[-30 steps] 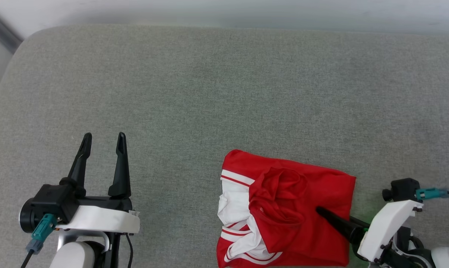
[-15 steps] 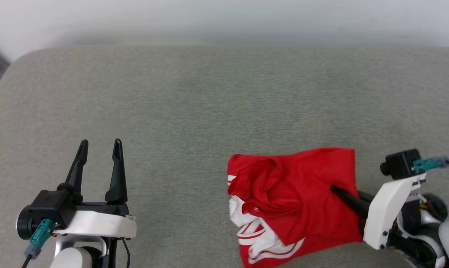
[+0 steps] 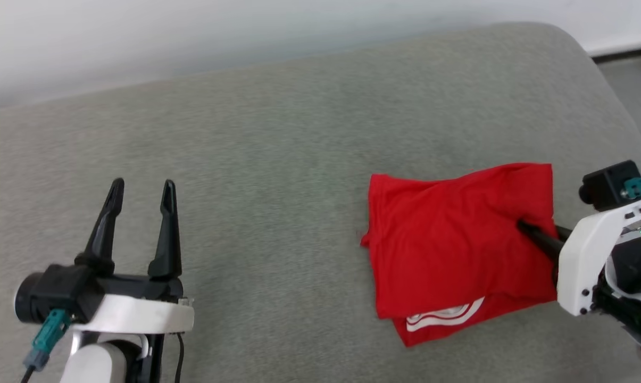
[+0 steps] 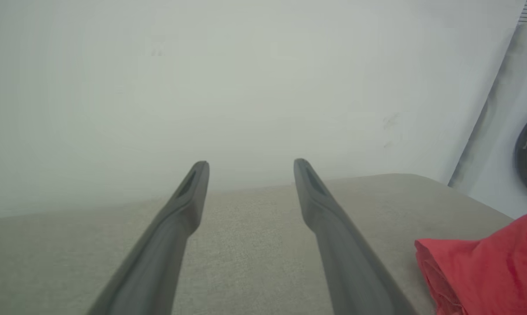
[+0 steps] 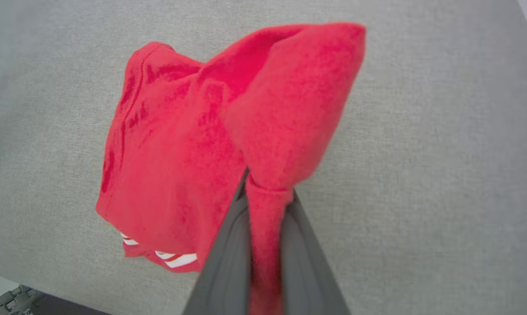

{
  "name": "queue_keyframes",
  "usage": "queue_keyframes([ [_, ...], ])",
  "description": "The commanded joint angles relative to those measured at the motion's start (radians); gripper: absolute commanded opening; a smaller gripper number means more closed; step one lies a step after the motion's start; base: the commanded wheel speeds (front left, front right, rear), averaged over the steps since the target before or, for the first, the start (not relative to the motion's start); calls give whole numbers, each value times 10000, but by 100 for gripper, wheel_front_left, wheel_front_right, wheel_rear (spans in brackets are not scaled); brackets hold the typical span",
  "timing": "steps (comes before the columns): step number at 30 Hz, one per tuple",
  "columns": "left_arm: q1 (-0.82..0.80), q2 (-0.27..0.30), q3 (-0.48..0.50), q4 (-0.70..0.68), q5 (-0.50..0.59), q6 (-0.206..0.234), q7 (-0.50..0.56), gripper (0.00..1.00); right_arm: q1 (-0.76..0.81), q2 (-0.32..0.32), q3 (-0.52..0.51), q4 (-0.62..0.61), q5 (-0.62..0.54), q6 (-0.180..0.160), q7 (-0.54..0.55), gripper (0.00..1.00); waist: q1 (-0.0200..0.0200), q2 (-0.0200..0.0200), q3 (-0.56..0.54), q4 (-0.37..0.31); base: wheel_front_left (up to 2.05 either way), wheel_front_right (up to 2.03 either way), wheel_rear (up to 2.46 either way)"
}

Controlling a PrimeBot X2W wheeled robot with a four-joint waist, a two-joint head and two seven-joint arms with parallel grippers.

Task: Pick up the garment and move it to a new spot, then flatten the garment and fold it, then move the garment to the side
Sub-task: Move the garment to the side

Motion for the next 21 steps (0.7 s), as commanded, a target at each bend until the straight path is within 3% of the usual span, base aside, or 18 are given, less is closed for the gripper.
queue_keyframes([
  [1,-245,133,-34,-75,75,-76,-20,100,-314,69,-139,193,10,-3,-184,0,0,0,669,-985,0,0,0],
  [10,-1265,603,-338,-857,372,-360,396,100,-1606,-78,-1337,1771,-1006,-3,-1798,0,0,0,2328,-1763,0,0,0],
  [21,-2564,1356,-557,-2191,640,-679,1347,100,-3650,413,-3428,3956,-2320,-5,-3864,0,0,0,4469,-1541,0,0,0],
])
